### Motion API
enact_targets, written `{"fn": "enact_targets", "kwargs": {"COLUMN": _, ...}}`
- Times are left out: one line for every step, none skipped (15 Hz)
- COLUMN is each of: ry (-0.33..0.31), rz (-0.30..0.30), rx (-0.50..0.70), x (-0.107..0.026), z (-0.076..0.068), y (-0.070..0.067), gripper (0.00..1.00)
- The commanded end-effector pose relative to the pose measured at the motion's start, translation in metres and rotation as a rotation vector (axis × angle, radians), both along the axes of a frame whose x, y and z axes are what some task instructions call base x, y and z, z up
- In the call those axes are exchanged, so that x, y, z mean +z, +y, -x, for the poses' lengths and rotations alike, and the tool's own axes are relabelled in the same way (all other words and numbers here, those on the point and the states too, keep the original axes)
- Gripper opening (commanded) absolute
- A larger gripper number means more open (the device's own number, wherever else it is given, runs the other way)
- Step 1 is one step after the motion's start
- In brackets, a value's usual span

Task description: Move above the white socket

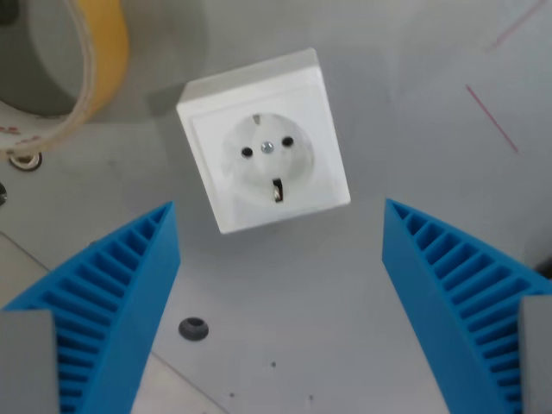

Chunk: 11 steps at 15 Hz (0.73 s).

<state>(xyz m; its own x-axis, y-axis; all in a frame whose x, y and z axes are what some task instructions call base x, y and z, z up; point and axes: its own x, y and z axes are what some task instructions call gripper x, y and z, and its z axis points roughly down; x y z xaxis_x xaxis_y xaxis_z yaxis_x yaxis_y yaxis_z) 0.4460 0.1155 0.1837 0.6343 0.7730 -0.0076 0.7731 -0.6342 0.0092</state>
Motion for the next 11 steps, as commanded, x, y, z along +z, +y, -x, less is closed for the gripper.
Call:
{"fn": "enact_targets", "kwargs": {"ry": -0.079, "rz": -0.016, "rx": 0.184, "x": -0.009, "z": 0.000, "y": 0.007, "gripper": 1.00}}
{"fn": "enact_targets", "kwargs": {"ry": -0.077, "rz": -0.014, "rx": 0.187, "x": -0.011, "z": -0.001, "y": 0.009, "gripper": 1.00}}
{"fn": "enact_targets", "kwargs": {"ry": -0.076, "rz": -0.012, "rx": 0.190, "x": -0.012, "z": -0.002, "y": 0.010, "gripper": 1.00}}
{"fn": "enact_targets", "kwargs": {"ry": -0.072, "rz": -0.009, "rx": 0.186, "x": -0.014, "z": -0.002, "y": 0.012, "gripper": 1.00}}
{"fn": "enact_targets", "kwargs": {"ry": -0.071, "rz": -0.008, "rx": 0.185, "x": -0.016, "z": -0.003, "y": 0.013, "gripper": 1.00}}
{"fn": "enact_targets", "kwargs": {"ry": -0.070, "rz": -0.006, "rx": 0.182, "x": -0.017, "z": -0.003, "y": 0.015, "gripper": 1.00}}
{"fn": "enact_targets", "kwargs": {"ry": -0.067, "rz": -0.003, "rx": 0.179, "x": -0.018, "z": -0.004, "y": 0.016, "gripper": 1.00}}
{"fn": "enact_targets", "kwargs": {"ry": -0.065, "rz": -0.002, "rx": 0.176, "x": -0.019, "z": -0.005, "y": 0.017, "gripper": 1.00}}
{"fn": "enact_targets", "kwargs": {"ry": -0.063, "rz": 0.000, "rx": 0.171, "x": -0.019, "z": -0.005, "y": 0.017, "gripper": 1.00}}
{"fn": "enact_targets", "kwargs": {"ry": -0.059, "rz": 0.002, "rx": 0.164, "x": -0.020, "z": -0.006, "y": 0.018, "gripper": 1.00}}
{"fn": "enact_targets", "kwargs": {"ry": -0.055, "rz": 0.004, "rx": 0.158, "x": -0.020, "z": -0.006, "y": 0.019, "gripper": 1.00}}
